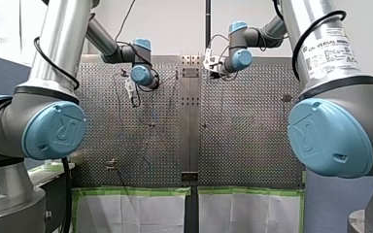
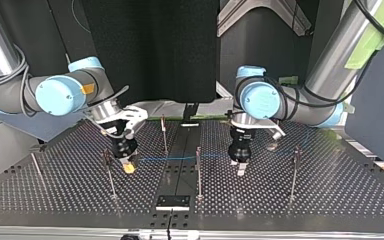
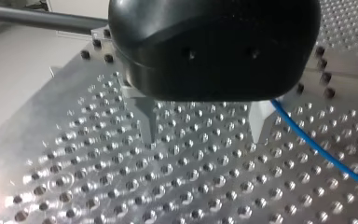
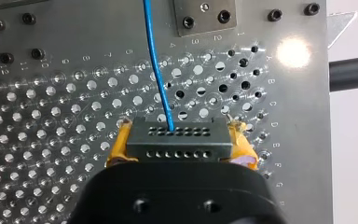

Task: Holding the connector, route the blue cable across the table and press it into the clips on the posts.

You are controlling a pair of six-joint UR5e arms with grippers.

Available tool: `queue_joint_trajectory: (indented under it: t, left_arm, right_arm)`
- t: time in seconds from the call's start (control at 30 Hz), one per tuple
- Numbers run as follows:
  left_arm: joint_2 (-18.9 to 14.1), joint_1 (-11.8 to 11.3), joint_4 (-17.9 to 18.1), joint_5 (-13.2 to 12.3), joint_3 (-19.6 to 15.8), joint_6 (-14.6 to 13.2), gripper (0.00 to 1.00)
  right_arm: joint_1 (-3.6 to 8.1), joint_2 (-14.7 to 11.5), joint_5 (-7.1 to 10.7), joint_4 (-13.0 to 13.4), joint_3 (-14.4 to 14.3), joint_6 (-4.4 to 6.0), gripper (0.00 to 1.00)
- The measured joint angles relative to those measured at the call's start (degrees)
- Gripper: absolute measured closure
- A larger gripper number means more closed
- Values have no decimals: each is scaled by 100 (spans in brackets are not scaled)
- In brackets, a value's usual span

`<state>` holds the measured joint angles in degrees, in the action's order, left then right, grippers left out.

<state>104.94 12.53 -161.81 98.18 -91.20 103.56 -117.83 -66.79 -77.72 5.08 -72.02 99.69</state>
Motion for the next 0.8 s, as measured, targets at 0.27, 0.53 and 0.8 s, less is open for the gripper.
queue_joint_trajectory:
  t: [0.27, 0.53, 0.8]
  left_arm:
    - [-369, 187, -376, -67, -345, 39, 0]
    - [-795, 392, -597, -262, -763, 177, 0]
    - [-1177, 580, -670, -298, -893, 348, 0]
  right_arm:
    - [-3, -85, -74, -13, -1, -17, 100]
    - [-3, -260, -195, -30, -2, -8, 100]
    - [-25, -355, -226, -40, -8, 13, 100]
